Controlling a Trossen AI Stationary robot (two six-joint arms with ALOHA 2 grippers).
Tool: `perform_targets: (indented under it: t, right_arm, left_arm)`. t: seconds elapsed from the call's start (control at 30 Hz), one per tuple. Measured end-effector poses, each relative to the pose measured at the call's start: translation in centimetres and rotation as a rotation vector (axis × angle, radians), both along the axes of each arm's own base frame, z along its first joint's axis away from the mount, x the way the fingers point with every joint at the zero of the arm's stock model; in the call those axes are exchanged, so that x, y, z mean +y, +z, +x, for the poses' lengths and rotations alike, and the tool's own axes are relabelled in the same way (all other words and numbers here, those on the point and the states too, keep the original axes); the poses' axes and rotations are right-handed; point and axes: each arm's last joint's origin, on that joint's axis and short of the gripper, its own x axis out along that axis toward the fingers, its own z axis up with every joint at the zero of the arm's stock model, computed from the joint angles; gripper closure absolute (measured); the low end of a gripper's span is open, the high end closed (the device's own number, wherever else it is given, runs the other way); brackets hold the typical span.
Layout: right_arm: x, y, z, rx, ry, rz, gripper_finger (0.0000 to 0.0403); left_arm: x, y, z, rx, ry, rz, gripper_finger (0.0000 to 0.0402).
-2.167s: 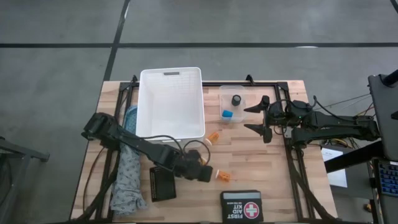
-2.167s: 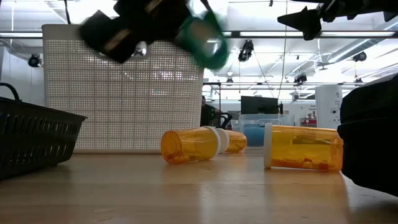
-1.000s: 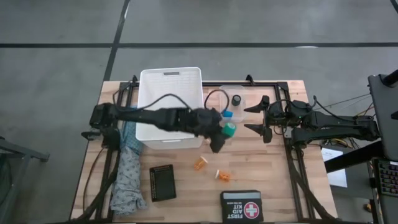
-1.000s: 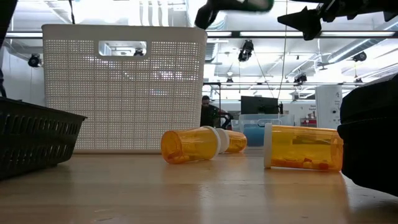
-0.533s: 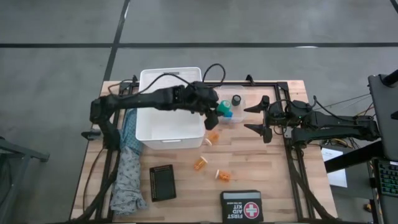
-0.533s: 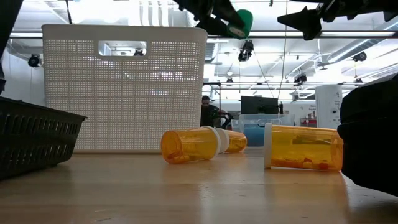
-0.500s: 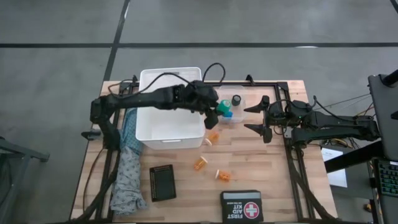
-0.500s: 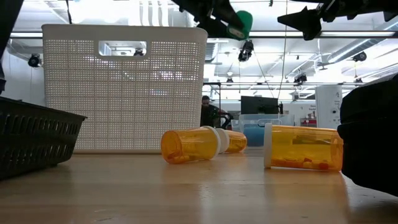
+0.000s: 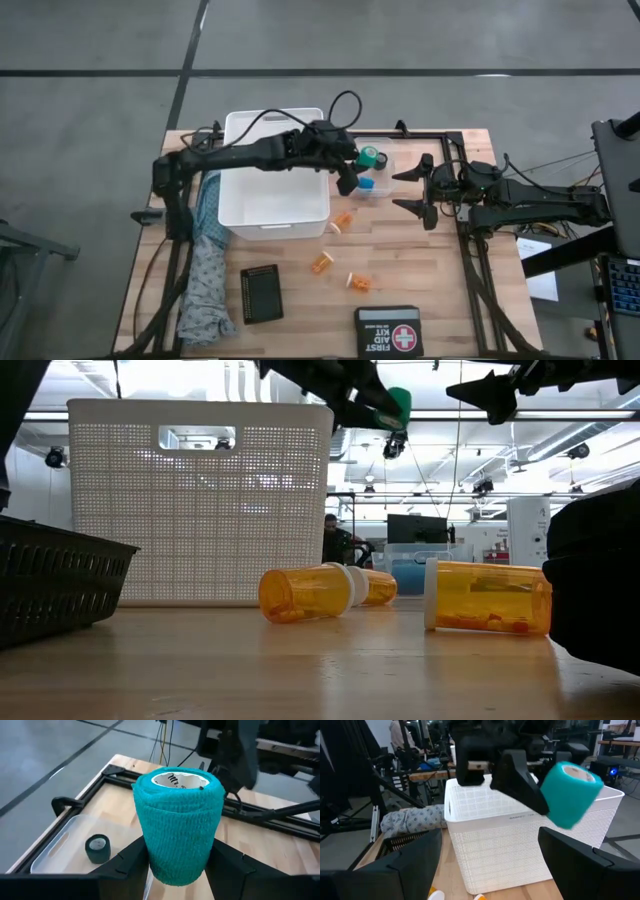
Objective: Pick & place medical supplies in basket/bin
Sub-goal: Put the green roll bandage into the transparent bin
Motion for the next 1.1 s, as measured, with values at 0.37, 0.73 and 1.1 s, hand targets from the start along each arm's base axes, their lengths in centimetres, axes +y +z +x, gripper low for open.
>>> perform_targets:
  t: [0.37, 0.73, 1.1]
  right_arm:
    - [0.0, 0.0, 0.0, 0.0, 0.0, 0.0, 0.0076]
    - [0.0, 0.0, 0.0, 0.0, 0.0, 0.0, 0.0076]
    - [0.0, 0.0, 0.0, 0.0, 0.0, 0.0, 0.0076]
  left_arm:
    - [0.6, -1.8, 1.1, 0.007, 0.047, -0.083, 0.0231]
    - [-1.6, 1.2, -0.2, -0.031, -0.141, 0.115, 0.0231]
    - [-3.3, 1.2, -0.4, 0.0, -0.157, 0.054, 0.0231]
